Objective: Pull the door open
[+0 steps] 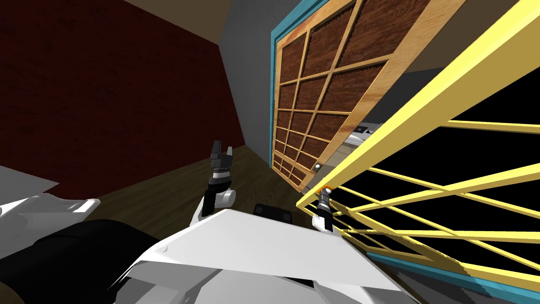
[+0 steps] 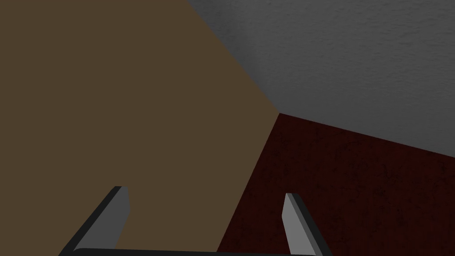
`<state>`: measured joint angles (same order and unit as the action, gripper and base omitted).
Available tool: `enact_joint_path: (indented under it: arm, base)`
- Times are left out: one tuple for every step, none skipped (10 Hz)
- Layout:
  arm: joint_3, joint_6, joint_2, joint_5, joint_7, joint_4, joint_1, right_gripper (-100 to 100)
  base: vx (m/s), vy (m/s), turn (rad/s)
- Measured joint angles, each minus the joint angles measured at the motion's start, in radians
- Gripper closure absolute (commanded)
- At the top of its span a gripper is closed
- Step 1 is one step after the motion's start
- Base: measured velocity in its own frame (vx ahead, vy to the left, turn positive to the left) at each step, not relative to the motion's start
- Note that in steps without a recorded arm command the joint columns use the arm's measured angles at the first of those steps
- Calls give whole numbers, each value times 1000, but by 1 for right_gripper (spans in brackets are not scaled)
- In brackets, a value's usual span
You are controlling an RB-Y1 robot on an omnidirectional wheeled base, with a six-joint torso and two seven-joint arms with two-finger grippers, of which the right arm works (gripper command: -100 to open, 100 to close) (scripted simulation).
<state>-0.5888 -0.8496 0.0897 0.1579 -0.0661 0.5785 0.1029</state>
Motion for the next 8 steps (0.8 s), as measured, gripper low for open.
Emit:
enact_joint_path:
  arm:
    - [5,-10,10,-13,19,-23,10,100]
    - [15,-25,20,-31,43,-46,17,100]
    - [24,-23,14,-38,67,-23,3,100]
    - [39,-6,13,-48,100,10,-13,100]
    - [52,0,14,-67,131,17,-15,100]
    - [60,1,13,-76,154,24,-18,100]
    - [61,-5,18,-79,165,7,-8,100]
    - [70,-6,20,-91,187,12,-13,100]
  base:
    - [-50,-32,110]
    - [-45,-21,60]
    - [-48,-8,77]
    - [-62,-36,100]
    - [-58,-26,63]
    - [-35,-3,11]
    - [-26,-2,58]
    - [-47,-16,93]
